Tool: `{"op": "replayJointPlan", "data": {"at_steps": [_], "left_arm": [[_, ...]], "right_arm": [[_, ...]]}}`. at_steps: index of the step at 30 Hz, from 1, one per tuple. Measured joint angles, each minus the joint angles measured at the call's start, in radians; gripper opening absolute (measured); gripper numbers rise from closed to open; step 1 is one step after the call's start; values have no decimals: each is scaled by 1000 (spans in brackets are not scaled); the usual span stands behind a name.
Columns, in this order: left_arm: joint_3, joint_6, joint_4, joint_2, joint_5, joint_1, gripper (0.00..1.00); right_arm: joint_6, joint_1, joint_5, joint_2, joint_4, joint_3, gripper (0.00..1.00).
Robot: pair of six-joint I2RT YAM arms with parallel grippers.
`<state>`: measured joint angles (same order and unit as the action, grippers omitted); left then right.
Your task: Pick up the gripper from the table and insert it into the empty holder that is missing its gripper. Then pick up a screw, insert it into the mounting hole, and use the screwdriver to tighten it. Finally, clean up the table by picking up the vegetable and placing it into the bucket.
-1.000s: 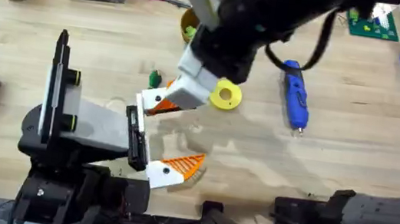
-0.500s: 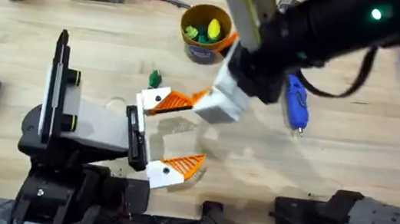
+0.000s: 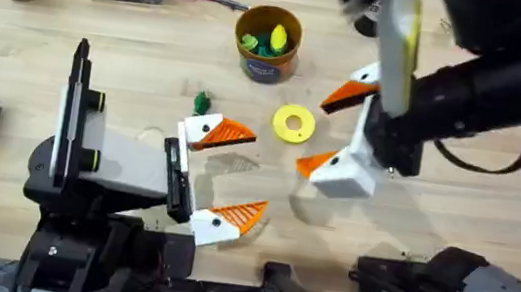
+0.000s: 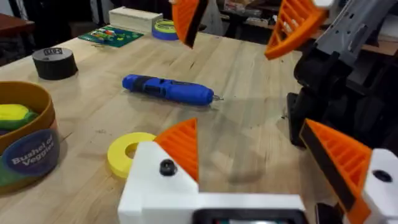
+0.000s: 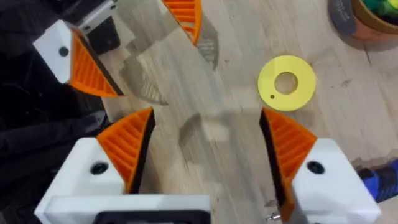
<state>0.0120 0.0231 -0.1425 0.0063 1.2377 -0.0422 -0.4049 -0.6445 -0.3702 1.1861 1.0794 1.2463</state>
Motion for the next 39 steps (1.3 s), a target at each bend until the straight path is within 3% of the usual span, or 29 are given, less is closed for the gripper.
{"op": "replayJointPlan", "data": {"at_steps": [5, 26, 27, 32, 33, 39], "left_arm": [[0, 0, 0, 0, 0, 0, 986], [0, 0, 0, 0, 0, 0, 989], [0, -1, 0, 0, 0, 0, 911], [0, 0, 0, 0, 0, 0, 129], [0, 6, 0, 0, -1, 0, 33], [0, 5, 0, 0, -1, 0, 3]], "right_arm": [[-23, 65, -34, -1, -5, -10, 996], [-39, 69, -50, -1, -2, -12, 996], [-39, 69, -50, -1, -2, -12, 996], [-38, 69, -50, -1, -2, -12, 996], [-37, 69, -50, -1, -2, -12, 996], [36, 83, -23, -1, -29, -12, 996]]}}
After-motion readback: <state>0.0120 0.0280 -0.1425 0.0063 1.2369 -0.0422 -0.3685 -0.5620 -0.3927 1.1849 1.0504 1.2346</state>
